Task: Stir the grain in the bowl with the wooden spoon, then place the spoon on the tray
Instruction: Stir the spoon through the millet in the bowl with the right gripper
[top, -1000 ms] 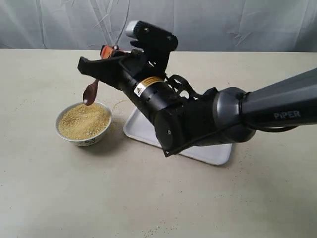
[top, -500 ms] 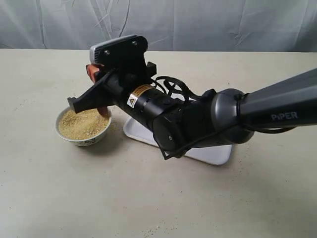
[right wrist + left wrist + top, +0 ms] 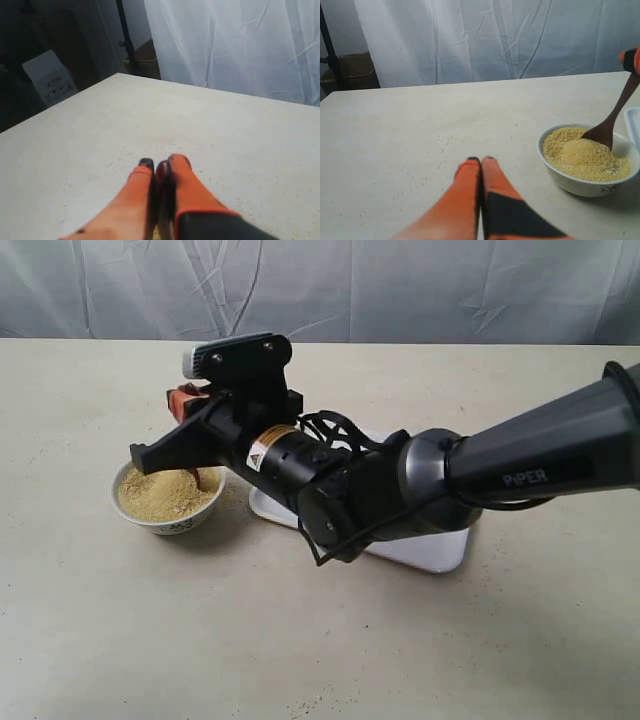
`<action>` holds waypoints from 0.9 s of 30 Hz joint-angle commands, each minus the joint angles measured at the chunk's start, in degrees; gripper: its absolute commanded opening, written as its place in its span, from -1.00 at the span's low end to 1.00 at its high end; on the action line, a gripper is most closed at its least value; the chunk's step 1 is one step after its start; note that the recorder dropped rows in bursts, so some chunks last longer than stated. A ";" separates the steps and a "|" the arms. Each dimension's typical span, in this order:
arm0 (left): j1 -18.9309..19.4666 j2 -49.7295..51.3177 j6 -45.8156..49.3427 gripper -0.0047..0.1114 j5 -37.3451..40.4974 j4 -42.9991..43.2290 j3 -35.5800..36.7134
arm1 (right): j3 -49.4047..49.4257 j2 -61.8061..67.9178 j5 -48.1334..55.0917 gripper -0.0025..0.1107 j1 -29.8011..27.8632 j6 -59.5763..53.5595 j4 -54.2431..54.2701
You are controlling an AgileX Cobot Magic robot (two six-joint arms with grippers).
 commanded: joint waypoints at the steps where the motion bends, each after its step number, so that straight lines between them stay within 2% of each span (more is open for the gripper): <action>1: 0.11 -0.30 -0.02 -0.92 -0.75 0.10 0.29 | -1.57 0.03 -0.37 -0.97 -0.17 1.55 -4.76; 11: 0.11 -0.30 -0.02 -0.92 -0.75 0.10 0.29 | -1.96 -2.89 0.31 -0.97 -0.28 1.06 -4.87; 17: 0.11 -0.30 -0.02 -0.92 -0.75 0.10 0.29 | -1.96 -3.94 0.59 -0.97 1.59 1.71 -6.72; 27: 0.11 -0.30 -0.02 -0.92 -0.75 0.10 0.29 | -1.96 1.75 0.51 -0.97 2.84 0.07 -3.08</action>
